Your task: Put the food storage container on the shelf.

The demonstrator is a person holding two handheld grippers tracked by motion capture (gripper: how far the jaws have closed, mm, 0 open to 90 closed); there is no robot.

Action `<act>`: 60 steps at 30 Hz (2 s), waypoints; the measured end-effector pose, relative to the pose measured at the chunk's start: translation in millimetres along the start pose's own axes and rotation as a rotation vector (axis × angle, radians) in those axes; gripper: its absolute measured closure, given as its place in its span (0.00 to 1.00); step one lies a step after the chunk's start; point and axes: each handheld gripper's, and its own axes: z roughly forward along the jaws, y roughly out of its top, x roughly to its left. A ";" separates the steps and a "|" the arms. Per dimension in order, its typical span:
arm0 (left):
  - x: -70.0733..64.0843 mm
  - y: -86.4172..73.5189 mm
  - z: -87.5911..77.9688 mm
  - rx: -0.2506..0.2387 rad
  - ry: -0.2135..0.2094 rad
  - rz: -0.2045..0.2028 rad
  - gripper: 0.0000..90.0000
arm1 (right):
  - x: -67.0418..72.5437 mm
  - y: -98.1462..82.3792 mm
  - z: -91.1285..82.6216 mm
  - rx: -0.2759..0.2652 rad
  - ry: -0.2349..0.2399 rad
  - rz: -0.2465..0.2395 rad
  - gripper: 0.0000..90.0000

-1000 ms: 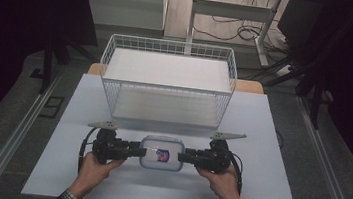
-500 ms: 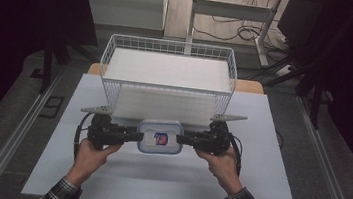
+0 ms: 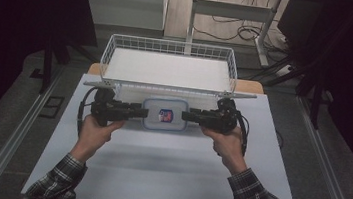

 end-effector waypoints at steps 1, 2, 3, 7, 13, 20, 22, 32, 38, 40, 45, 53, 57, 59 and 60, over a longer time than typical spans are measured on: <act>0.6 3.4 -0.5 -0.003 0.000 0.000 0.65 | 0.0 0.0 0.0 0.000 0.000 0.000 0.64; 2.4 10.1 -1.7 -0.005 0.000 0.002 0.65 | -0.7 5.8 0.2 -0.008 0.001 0.001 0.64; 2.4 10.1 -1.7 -0.005 0.000 0.002 0.65 | -0.7 5.8 0.2 -0.008 0.001 0.001 0.64; 5.6 25.2 -4.3 -0.013 0.004 0.003 0.65 | -2.1 22.5 2.0 -0.020 -0.002 -0.005 0.64; 13.9 57.5 -7.7 -0.019 0.011 0.019 0.64 | -4.8 47.6 3.8 -0.034 -0.006 -0.006 0.64; 24.0 79.8 -2.9 -0.017 0.020 0.036 0.63 | -9.7 69.6 4.9 -0.045 -0.031 -0.023 0.64; 29.6 87.3 1.0 -0.028 0.026 0.035 0.63 | -15.9 77.4 6.1 -0.056 -0.038 -0.015 0.64; 46.2 99.5 10.5 -0.050 0.035 0.003 0.63 | -36.1 95.9 13.2 -0.070 -0.053 0.031 0.64; 53.8 101.7 11.7 -0.071 0.039 -0.011 0.62 | -40.7 100.3 17.6 -0.066 -0.056 0.053 0.63; 54.0 102.5 12.0 -0.072 0.037 -0.015 0.63 | -41.2 100.3 18.3 -0.070 -0.079 0.053 0.62; 55.5 103.7 14.5 -0.063 0.040 -0.019 0.62 | -37.4 101.8 19.9 -0.049 -0.140 0.015 0.67; 57.5 108.4 17.2 -0.040 0.075 -0.022 0.58 | -36.8 101.3 21.2 -0.023 -0.183 0.007 0.68; 56.8 109.4 16.3 -0.046 0.114 -0.017 0.55 | -38.0 101.3 22.0 -0.030 -0.192 0.016 0.68; 55.7 110.3 15.8 -0.043 0.144 -0.009 0.53 | -38.2 101.9 21.9 -0.036 -0.190 0.021 0.68; 53.3 111.3 14.1 -0.046 0.191 0.003 0.52 | -37.9 102.3 21.9 -0.038 -0.193 0.019 0.68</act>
